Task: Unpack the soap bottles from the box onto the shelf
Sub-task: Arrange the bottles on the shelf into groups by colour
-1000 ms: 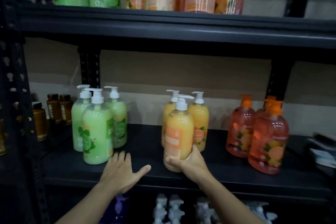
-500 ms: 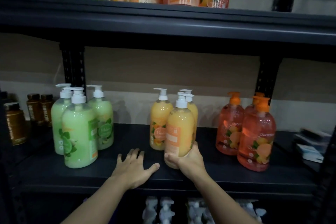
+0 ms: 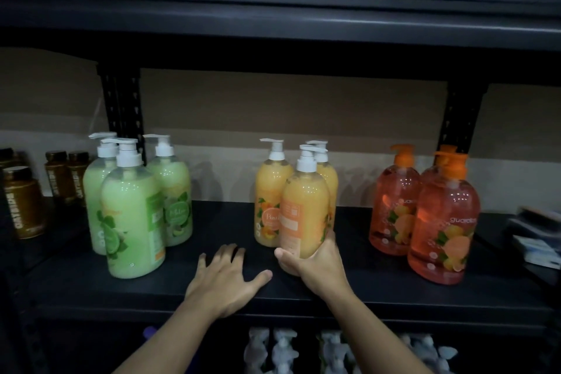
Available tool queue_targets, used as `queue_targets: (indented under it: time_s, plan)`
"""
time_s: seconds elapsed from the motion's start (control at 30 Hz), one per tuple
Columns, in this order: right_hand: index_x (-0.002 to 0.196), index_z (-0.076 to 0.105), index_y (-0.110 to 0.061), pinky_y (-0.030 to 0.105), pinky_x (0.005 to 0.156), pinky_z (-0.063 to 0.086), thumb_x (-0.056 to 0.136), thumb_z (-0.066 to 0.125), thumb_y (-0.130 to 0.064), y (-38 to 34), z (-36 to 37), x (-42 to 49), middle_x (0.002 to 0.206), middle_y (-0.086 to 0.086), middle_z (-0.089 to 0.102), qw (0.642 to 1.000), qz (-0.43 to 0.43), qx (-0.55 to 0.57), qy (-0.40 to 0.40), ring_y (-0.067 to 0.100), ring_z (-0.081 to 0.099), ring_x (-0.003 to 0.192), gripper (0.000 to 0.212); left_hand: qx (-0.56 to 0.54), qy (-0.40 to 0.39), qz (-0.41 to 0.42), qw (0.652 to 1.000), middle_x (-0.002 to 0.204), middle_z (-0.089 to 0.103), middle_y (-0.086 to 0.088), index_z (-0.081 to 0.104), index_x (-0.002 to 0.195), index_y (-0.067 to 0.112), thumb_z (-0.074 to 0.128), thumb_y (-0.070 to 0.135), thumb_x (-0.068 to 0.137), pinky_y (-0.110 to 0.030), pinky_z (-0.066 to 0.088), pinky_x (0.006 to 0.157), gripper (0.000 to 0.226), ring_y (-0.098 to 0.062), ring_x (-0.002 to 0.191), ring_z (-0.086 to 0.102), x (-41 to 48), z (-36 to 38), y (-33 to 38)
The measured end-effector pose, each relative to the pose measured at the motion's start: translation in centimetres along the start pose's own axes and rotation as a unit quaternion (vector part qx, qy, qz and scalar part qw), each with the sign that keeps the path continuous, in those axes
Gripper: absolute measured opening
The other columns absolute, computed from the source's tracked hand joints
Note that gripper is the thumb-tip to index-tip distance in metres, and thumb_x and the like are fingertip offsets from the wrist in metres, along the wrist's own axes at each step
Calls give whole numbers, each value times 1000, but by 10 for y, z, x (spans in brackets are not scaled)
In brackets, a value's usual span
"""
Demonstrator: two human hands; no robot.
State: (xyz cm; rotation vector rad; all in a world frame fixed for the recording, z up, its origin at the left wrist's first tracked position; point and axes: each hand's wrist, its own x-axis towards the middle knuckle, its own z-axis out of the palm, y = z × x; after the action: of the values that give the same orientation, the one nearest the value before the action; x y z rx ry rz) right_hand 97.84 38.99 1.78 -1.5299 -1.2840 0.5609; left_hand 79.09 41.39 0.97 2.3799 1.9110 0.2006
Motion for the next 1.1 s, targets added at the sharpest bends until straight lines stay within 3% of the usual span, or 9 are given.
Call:
queue_targets:
  time_s: [0.13,0.23,0.37,0.53,0.67,0.8,0.9,0.97,1.1]
  plan:
    - [145,29,-26,30,101,45,59,89,-43,3,-10,1,132,-5,52,998,22,29,-59,13,53,119,106,0,-11,-3,1000,163,8,2,16,155,22,-8,91,48,-48,0,121,129,-14,150,2,0,0,0]
    - [142,35,-25,24,94,44,66,90,-30,2,-15,-1,131,-4,56,996,39,46,-65,12,56,115,95,7,-15,-3,1000,163,8,1,16,155,22,7,90,71,-48,0,121,109,-14,150,2,0,0,1]
    - [148,28,-22,23,90,44,57,93,-40,-4,-6,-7,137,-1,49,998,50,28,-16,15,54,118,114,14,-18,-6,1000,163,9,1,17,155,21,3,91,66,-48,1,121,114,-14,150,4,-3,-1,2]
    - [145,24,-26,40,103,45,50,84,-64,-11,11,-10,131,2,41,995,49,-68,50,23,43,129,119,11,-11,-6,1000,163,11,1,18,155,22,5,91,68,-47,2,121,112,-15,150,5,-4,-2,2]
    - [149,9,-32,44,107,41,46,78,-73,-8,14,-11,132,3,35,996,30,-73,36,22,36,131,131,9,1,-4,1000,163,11,1,17,155,23,17,85,80,-48,3,121,98,-15,150,5,-1,-1,0]
    - [151,17,-33,40,112,37,56,85,-55,-1,3,-6,138,-1,28,999,28,-8,-30,20,34,133,118,10,-14,-10,1000,163,10,1,17,155,23,7,92,68,-47,2,121,112,-15,150,5,-1,-2,0]
    - [147,32,-29,30,101,44,63,88,-36,1,-3,-6,131,-7,52,998,20,38,-47,12,53,118,101,9,-5,-7,1000,163,10,1,17,155,22,18,84,82,-47,2,121,96,-15,150,4,-2,-1,0]
    - [145,35,-31,29,97,47,59,89,-39,1,-2,-8,123,-10,60,998,31,44,-25,11,58,112,102,8,-3,-6,1000,163,10,1,17,155,22,19,82,83,-47,2,121,94,-14,150,5,-2,-1,1]
    - [141,27,-29,40,99,48,45,87,-56,-2,10,-10,131,-4,49,998,37,-9,43,18,50,123,116,6,2,-8,1000,163,11,1,17,155,22,19,82,83,-47,2,121,94,-14,150,6,-2,-1,1]
